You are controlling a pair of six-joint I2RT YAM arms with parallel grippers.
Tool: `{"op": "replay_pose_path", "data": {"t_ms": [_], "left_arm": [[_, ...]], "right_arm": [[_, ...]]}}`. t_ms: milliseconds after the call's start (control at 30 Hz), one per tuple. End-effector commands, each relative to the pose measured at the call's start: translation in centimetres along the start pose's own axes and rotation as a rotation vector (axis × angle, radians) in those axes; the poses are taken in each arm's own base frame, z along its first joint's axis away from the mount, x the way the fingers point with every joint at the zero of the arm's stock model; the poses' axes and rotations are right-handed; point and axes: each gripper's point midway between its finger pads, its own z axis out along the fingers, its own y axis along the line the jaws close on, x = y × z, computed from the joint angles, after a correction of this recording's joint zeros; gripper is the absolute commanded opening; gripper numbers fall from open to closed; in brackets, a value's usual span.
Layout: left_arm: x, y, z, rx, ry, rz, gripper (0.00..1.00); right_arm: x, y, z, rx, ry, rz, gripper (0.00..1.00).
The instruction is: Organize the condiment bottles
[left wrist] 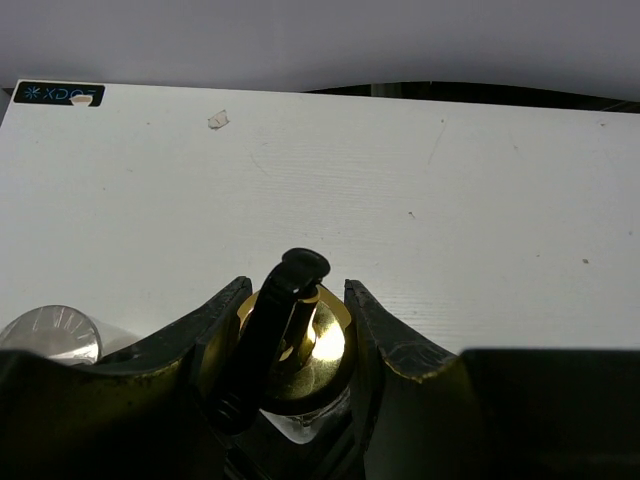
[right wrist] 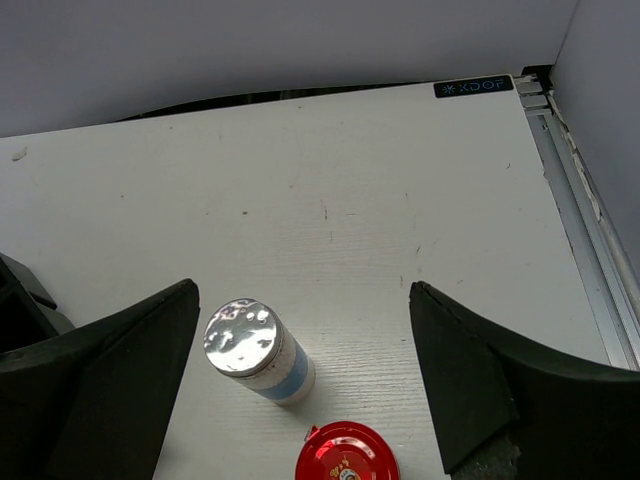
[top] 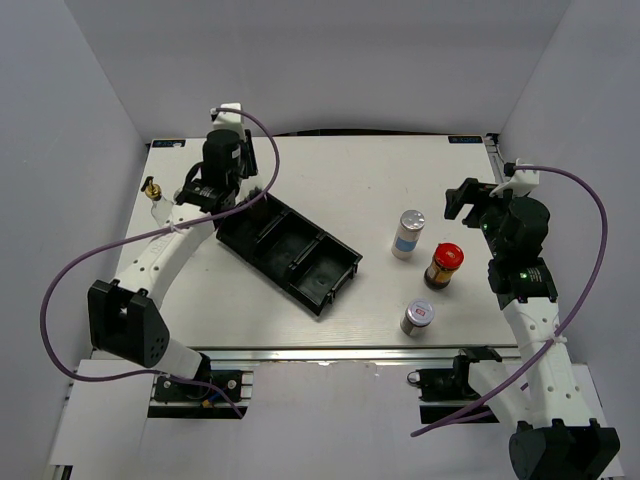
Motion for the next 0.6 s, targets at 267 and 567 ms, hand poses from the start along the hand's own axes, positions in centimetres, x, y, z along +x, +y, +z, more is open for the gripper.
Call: {"op": "replay_pose_path", "data": {"t_ms": [267,567], "left_arm": [[-2.7,-1.1,0.3,0.018,-0.140,-0.082,0.00],[-0.9,-0.8,0.7,-0.009,-0.176,-0.093,0.00]], "right_arm": [[-0.2,-0.6,0.2,0.029,-0.015,-0.017,0.89],[-0.2,-0.5,0.2,0.022,-0.012,-0.015,0.89]]}}
